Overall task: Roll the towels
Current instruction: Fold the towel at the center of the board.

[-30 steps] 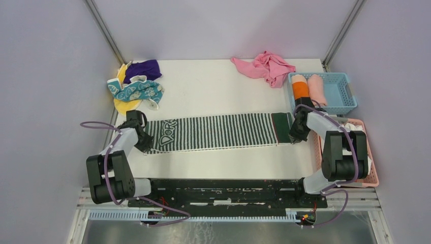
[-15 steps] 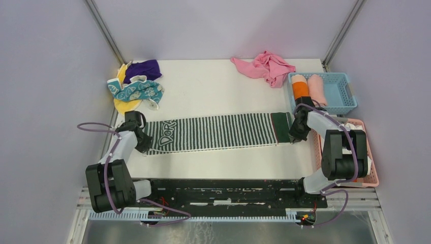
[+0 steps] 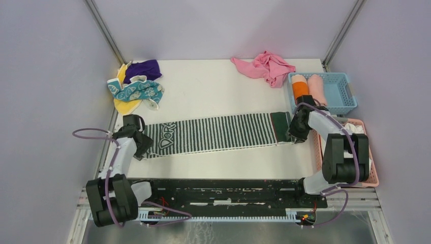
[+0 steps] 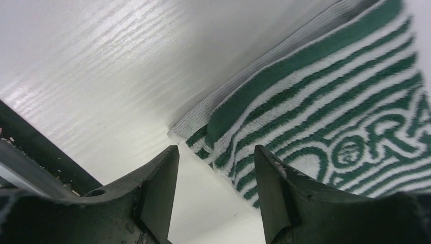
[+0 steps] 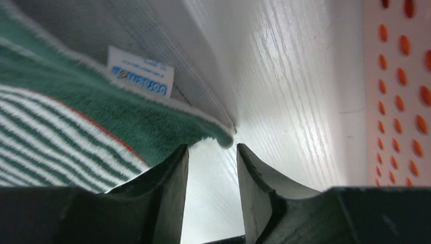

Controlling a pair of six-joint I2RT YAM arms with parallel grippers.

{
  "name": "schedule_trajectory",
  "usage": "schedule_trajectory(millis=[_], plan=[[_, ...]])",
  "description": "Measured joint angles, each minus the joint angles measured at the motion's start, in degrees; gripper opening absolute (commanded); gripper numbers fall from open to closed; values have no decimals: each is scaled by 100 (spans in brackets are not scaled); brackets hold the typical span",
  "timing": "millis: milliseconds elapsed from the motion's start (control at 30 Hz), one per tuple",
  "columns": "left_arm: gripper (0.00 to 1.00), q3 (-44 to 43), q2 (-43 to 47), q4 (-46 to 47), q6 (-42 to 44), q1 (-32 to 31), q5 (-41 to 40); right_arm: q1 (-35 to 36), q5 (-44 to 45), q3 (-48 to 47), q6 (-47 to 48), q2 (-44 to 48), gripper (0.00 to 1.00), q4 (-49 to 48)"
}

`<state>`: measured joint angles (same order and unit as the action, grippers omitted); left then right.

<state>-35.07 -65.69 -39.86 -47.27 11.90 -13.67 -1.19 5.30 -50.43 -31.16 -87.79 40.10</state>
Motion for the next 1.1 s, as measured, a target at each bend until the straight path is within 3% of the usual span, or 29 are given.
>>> schedule_trajectory(millis=[233,433,733,933,1100], plan=[[69,-704,1001,-505,26,-2,-68,2,-35,-664,190,846,60,463],[60,-1082,1069,-330,227,-2,557,92,-643,-787,398,1272,61,317],[53,-271,-7,323,306,-85,1429,769,-1692,-695,463,302,57,-385],[54,245,-42,151,136,-90,1071,793,-1838,-446,466,-153,57,-544],[59,247,553,-98,-157,-90,590,793,-1816,-442,483,-173,56,-638]])
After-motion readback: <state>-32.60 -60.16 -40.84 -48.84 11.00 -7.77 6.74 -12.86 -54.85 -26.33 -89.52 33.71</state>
